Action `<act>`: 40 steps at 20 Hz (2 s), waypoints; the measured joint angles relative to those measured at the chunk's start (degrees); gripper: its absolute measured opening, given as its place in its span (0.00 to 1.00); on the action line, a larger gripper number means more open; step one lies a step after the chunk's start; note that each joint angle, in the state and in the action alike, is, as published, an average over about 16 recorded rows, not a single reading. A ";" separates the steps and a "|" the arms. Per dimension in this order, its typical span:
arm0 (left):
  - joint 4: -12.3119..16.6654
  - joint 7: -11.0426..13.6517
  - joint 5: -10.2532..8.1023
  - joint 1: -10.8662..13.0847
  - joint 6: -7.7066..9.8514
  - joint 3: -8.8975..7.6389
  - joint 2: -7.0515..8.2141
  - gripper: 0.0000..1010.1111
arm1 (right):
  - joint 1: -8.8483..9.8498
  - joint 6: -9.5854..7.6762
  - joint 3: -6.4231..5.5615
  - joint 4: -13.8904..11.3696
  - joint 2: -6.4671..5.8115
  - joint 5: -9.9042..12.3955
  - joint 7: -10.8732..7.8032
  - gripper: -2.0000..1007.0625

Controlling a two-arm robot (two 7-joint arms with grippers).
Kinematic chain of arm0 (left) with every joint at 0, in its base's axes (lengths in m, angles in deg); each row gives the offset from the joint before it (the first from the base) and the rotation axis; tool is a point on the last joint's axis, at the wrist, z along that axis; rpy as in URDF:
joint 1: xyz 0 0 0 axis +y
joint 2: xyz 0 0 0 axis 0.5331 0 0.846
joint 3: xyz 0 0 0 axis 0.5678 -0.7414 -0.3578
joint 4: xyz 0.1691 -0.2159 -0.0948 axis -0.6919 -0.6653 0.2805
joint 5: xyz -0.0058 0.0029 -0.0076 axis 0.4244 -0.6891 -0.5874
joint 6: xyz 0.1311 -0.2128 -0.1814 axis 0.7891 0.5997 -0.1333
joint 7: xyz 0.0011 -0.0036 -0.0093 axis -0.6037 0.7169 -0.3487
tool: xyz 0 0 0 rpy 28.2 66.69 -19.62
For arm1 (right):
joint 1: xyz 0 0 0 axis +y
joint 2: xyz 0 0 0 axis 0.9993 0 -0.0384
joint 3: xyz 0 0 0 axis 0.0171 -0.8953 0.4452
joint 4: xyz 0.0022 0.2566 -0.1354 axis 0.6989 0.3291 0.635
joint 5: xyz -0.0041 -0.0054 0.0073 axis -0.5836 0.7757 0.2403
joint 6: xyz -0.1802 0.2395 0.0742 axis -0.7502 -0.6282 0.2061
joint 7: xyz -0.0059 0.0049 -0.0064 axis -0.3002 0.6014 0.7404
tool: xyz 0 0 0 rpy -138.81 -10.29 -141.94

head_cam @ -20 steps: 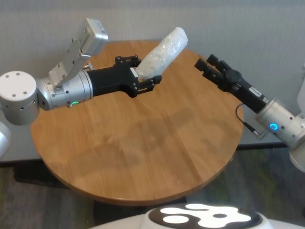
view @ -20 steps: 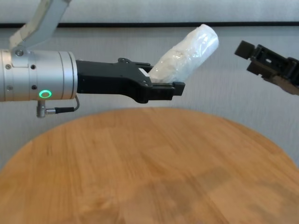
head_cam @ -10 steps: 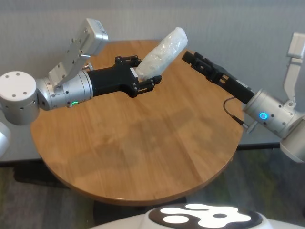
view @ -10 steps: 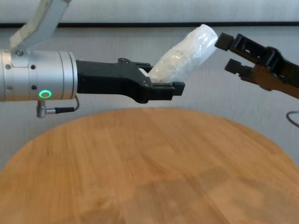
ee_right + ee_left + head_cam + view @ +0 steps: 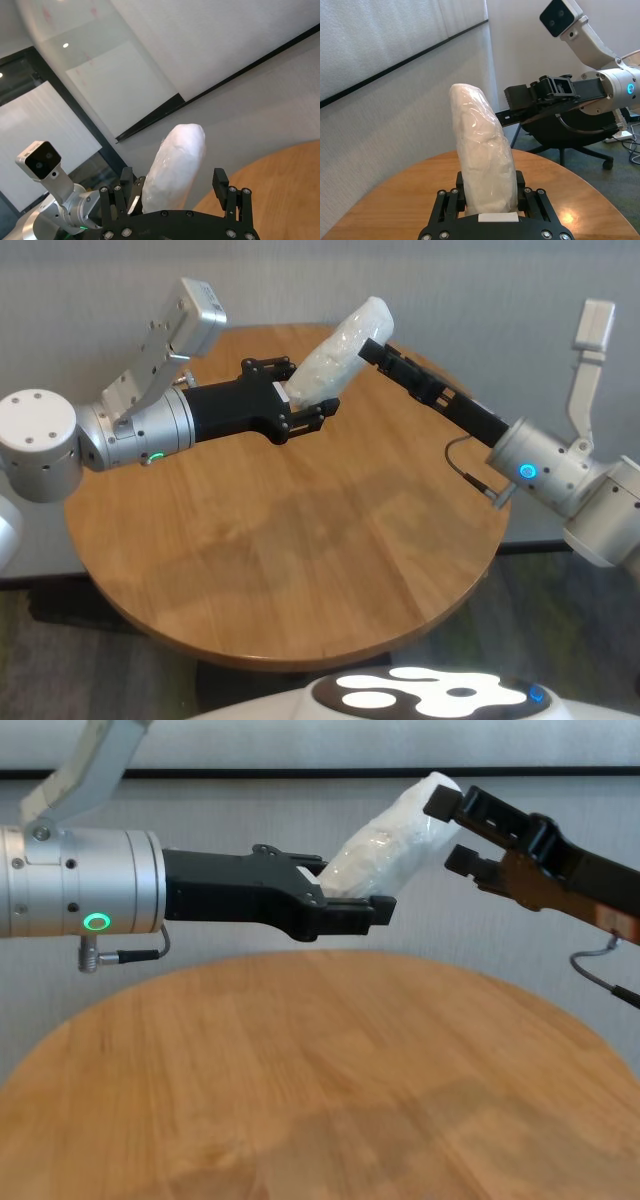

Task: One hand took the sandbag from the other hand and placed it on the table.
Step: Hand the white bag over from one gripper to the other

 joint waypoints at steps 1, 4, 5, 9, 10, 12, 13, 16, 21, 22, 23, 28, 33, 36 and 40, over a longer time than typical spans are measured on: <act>0.00 0.00 0.00 0.00 0.00 0.00 0.00 0.57 | -0.37 -0.06 0.25 0.37 0.23 0.13 0.03 0.99; 0.00 0.00 0.00 0.00 0.00 0.00 0.00 0.57 | -1.45 -0.10 0.98 1.41 0.90 0.37 0.25 0.99; 0.00 0.00 0.00 0.00 0.00 0.00 0.00 0.57 | -1.77 -0.09 1.19 1.70 1.10 0.42 0.33 0.99; 0.00 0.00 0.00 0.00 0.00 0.00 0.00 0.57 | -2.68 -0.01 1.83 2.52 1.65 0.49 0.66 0.99; 0.00 0.00 0.00 0.00 0.00 0.00 0.00 0.57 | -2.84 0.01 1.96 2.65 1.74 0.49 0.75 0.99; 0.00 0.00 0.00 0.00 0.00 0.00 0.00 0.57 | -3.06 0.06 2.15 2.82 1.87 0.46 0.94 0.99; 0.00 0.00 0.00 0.00 0.00 0.00 0.00 0.57 | -3.14 0.09 2.23 2.89 1.92 0.44 1.03 0.99; 0.00 0.00 0.00 0.00 0.00 0.00 0.00 0.57 | -3.27 0.16 2.38 2.98 1.99 0.35 1.21 0.99; 0.00 0.00 0.00 0.00 0.00 0.00 0.00 0.57 | -3.19 0.20 2.32 2.92 1.96 0.30 1.11 0.95; 0.00 0.00 0.00 0.00 0.00 0.00 0.00 0.57 | -3.15 0.20 2.30 2.89 1.94 0.30 1.08 0.94; 0.00 0.00 0.00 0.00 0.00 0.00 0.00 0.57 | -3.12 0.20 2.27 2.87 1.93 0.30 1.05 0.92; 0.00 0.00 0.00 0.00 0.00 0.00 0.00 0.57 | -2.97 0.21 2.14 2.76 1.85 0.31 0.92 0.81; 0.00 0.00 0.00 0.00 0.00 0.00 0.00 0.57 | -2.90 0.21 2.07 2.70 1.81 0.34 0.86 0.66; 0.00 0.00 0.00 0.00 0.00 0.00 0.00 0.57 | -2.87 0.21 2.04 2.67 1.80 0.36 0.83 0.57; 0.00 0.01 0.00 0.00 0.00 0.00 0.00 0.57 | -2.85 0.22 2.01 2.64 1.79 0.39 0.81 0.47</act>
